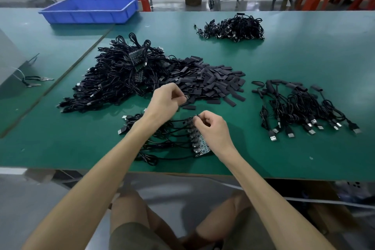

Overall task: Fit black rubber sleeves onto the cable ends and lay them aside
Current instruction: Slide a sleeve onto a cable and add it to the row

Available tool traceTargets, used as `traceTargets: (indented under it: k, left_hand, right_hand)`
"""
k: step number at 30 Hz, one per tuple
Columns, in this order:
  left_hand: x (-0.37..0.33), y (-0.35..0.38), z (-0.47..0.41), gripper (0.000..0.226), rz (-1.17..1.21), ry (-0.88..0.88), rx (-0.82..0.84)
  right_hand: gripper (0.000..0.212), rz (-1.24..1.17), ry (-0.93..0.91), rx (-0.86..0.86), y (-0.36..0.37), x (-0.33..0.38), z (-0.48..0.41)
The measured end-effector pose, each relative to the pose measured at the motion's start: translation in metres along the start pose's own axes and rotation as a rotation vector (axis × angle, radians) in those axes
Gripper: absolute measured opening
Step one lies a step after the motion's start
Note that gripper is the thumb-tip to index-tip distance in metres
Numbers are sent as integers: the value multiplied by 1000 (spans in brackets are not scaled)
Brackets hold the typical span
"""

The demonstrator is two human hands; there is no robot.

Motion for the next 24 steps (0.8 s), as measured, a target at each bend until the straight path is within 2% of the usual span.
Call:
traceTargets:
  k: [4,7,9,12,14,17,21,22,24]
  left_hand:
    - [-29,13,16,19,117,204,114]
    - [-43,26,24,9,217,311,110]
    - [-47,35,27,6,291,332,109]
    - [-45,47,30,7,319,309,139]
    - [-40,50,30,12,286,316,176]
    - [-35,47,33,23,181,363,196]
    - [-27,44,58,14,-61,567,60]
    - [-22,47,65,13,-124,607,82]
    - [-12,54,74,11,-226,642,226]
  right_hand:
    - [30,78,-46,13,5,2,-1]
    - [21,133,-80,-19,10,4,-4]
    - [19,7,-80,-30,10,5,-5]
    - [33,-218,-93,-27,5,4,-3]
    - [35,-239,-94,-40,0,2,-1]
    - [23,-321,3,-26,-2,-5,-4]
    - [16,-432,75,-103,-9,-15,-4]
    - [16,-453,89,-142,-12,-18,-3]
    - [16,-516,134,-222,-16,-24,-3]
Point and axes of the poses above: each hand's wrist, its own z-axis away from the middle knuckle, its own y-axis out of the palm, x = y × z, the point moved 5 cm from there along -z, towards the middle knuckle, and after that the axes turned 12 degrees about z, right-handed, at the moved point
